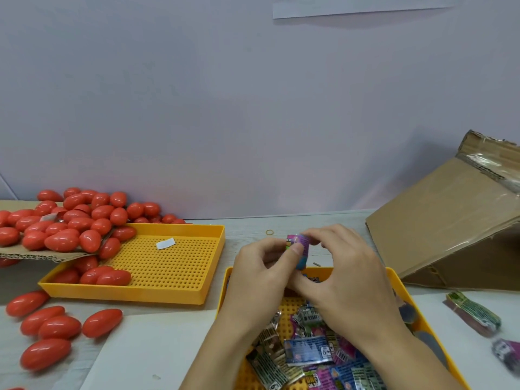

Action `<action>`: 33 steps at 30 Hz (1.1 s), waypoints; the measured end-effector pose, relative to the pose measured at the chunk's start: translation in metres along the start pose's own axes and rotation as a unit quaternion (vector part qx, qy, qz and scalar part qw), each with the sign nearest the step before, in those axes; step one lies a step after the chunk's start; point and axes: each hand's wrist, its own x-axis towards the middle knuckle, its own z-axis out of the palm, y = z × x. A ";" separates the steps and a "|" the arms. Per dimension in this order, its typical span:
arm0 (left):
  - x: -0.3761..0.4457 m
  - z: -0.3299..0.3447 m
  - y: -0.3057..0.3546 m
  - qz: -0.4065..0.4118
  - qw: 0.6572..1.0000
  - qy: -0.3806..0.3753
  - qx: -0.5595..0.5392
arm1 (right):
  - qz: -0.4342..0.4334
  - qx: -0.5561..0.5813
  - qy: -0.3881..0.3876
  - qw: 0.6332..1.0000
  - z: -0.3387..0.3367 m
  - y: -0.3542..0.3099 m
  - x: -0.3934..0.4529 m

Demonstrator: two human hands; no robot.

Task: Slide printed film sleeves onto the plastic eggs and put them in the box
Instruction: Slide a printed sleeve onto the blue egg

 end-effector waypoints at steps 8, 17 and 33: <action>0.001 -0.003 -0.002 -0.088 0.976 -0.059 -0.188 | -0.017 0.069 0.000 0.997 0.001 0.003 0.000; 0.000 -0.001 0.001 -0.114 0.967 -0.102 -0.204 | -0.028 0.097 0.013 0.995 0.001 0.000 0.000; 0.000 -0.001 0.003 -0.128 0.956 -0.104 -0.242 | -0.018 0.154 0.011 0.988 0.000 -0.001 0.002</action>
